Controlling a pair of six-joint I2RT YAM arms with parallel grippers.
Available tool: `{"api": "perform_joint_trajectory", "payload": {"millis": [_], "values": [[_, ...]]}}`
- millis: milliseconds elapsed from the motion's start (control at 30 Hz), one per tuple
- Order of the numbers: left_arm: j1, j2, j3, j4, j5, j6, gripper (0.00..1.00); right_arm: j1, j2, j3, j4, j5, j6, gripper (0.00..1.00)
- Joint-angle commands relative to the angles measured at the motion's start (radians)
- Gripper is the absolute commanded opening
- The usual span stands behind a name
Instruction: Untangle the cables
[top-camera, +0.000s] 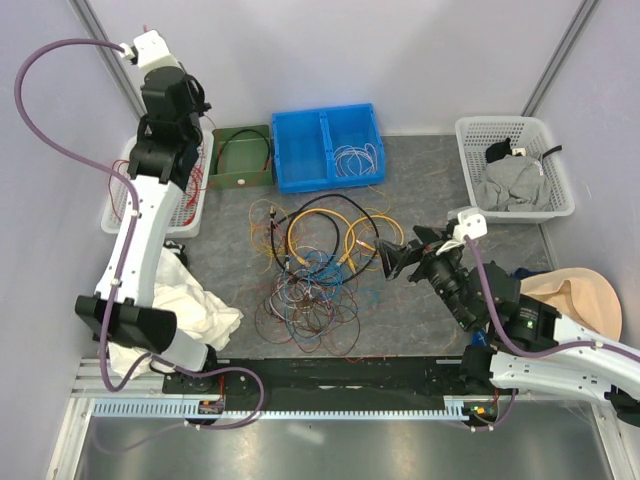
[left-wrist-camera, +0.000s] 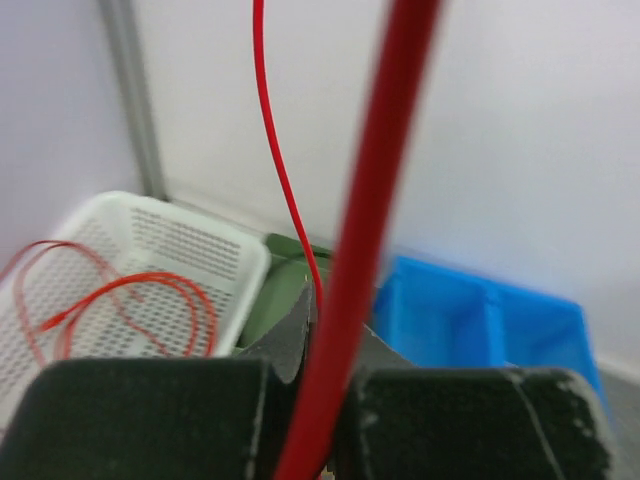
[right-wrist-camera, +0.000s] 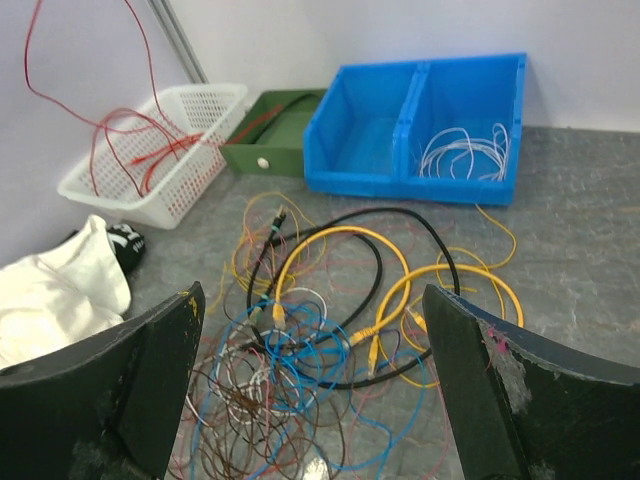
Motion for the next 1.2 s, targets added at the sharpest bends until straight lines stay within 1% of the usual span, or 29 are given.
{"api": "perform_joint_trajectory", "payload": {"millis": [0, 33, 67, 133, 233, 267, 367, 467, 567, 633, 667, 833, 867, 1067, 1167], "values": [[0.114, 0.072, 0.070, -0.043, -0.246, -0.063, 0.02, -0.001, -0.003, -0.052, 0.058, 0.004, 0.035, 0.98], [0.124, 0.074, 0.064, -0.045, -0.281, -0.137, 0.02, -0.001, -0.004, -0.058, 0.059, 0.003, 0.036, 0.98], [0.131, 0.075, 0.047, -0.045, -0.331, -0.162, 0.02, -0.001, 0.000, -0.067, 0.067, 0.007, 0.036, 0.98], [0.131, 0.061, 0.024, -0.037, -0.358, -0.213, 0.02, -0.001, 0.005, -0.070, 0.073, 0.018, 0.033, 0.98], [0.131, 0.049, -0.016, -0.016, -0.482, -0.236, 0.02, -0.002, 0.011, -0.072, 0.084, 0.018, 0.036, 0.98], [0.135, 0.046, -0.031, -0.014, -0.561, -0.242, 0.02, -0.001, 0.011, -0.080, 0.091, 0.013, 0.038, 0.98], [0.155, 0.020, -0.083, -0.014, -0.673, -0.291, 0.02, -0.001, 0.008, -0.103, 0.113, 0.004, 0.049, 0.98], [0.183, 0.015, -0.117, -0.016, -0.758, -0.325, 0.02, -0.001, 0.013, -0.115, 0.117, -0.007, 0.066, 0.98], [0.209, 0.028, -0.139, -0.016, -0.800, -0.363, 0.02, -0.001, 0.014, -0.130, 0.122, -0.025, 0.086, 0.98], [0.256, 0.029, -0.151, -0.017, -0.783, -0.406, 0.02, -0.001, 0.014, -0.139, 0.120, -0.036, 0.105, 0.98], [0.287, 0.032, -0.154, -0.017, -0.749, -0.417, 0.02, -0.001, 0.014, -0.149, 0.122, -0.045, 0.112, 0.98], [0.351, 0.063, -0.134, -0.017, -0.696, -0.475, 0.02, 0.001, 0.031, -0.169, 0.139, -0.077, 0.147, 0.98], [0.367, 0.071, -0.118, -0.017, -0.667, -0.482, 0.02, -0.001, 0.045, -0.170, 0.145, -0.082, 0.151, 0.98], [0.396, 0.126, -0.056, -0.016, -0.645, -0.485, 0.02, -0.001, 0.114, -0.166, 0.160, -0.112, 0.162, 0.98], [0.398, 0.132, -0.119, -0.016, -0.636, -0.503, 0.02, -0.001, 0.125, -0.167, 0.165, -0.100, 0.156, 0.98]]}}
